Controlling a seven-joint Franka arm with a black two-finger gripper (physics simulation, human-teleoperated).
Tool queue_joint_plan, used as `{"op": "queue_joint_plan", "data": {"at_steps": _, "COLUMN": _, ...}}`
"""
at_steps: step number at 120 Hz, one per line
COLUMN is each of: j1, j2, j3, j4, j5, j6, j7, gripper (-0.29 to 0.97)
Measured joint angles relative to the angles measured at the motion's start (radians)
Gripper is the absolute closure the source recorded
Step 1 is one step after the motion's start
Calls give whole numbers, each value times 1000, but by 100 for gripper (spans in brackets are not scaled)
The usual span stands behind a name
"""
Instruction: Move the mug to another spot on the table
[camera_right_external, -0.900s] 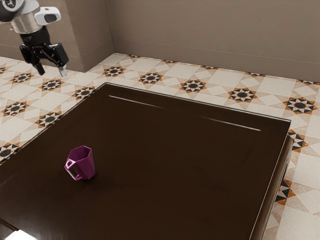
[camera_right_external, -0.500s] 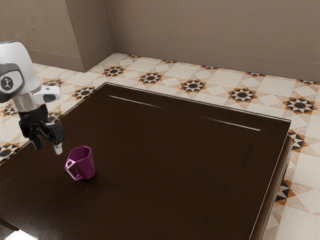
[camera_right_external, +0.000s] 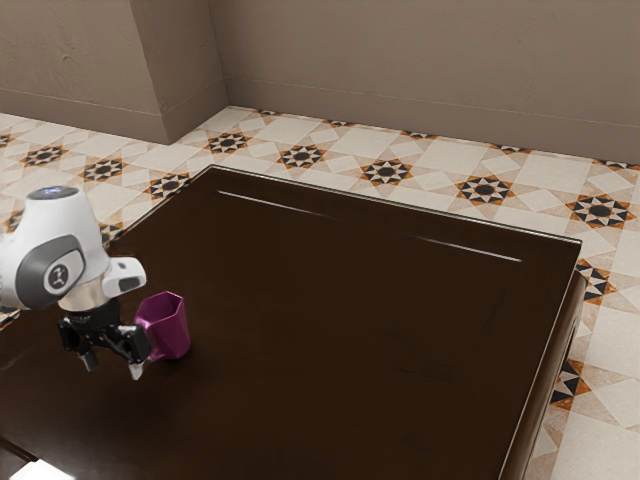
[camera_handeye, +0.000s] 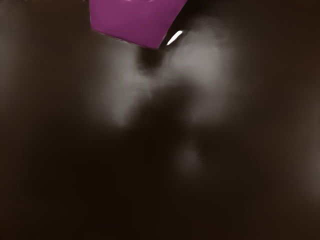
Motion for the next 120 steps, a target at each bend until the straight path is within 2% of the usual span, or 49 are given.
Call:
{"op": "queue_joint_plan", "data": {"at_steps": 16, "j1": 4, "j2": 76, "j3": 0, "j4": -22, "j5": 127, "j6": 158, "j7": -21, "gripper": 4}}
{"op": "queue_joint_plan", "data": {"at_steps": 38, "j1": 11, "j2": 105, "j3": 1, "j4": -23, "j5": 183, "j6": 336, "j7": -43, "gripper": 16}}
{"op": "queue_joint_plan", "data": {"at_steps": 50, "j1": 7, "j2": 107, "j3": 0, "j4": -23, "j5": 186, "j6": 396, "j7": -55, "gripper": 24}}
{"op": "queue_joint_plan", "data": {"at_steps": 65, "j1": 0, "j2": 115, "j3": 0, "j4": -30, "j5": 147, "j6": 447, "j7": -71, "gripper": 33}}
{"op": "queue_joint_plan", "data": {"at_steps": 120, "j1": -2, "j2": 132, "j3": 0, "j4": -34, "j5": 124, "j6": 547, "j7": -109, "gripper": 56}}
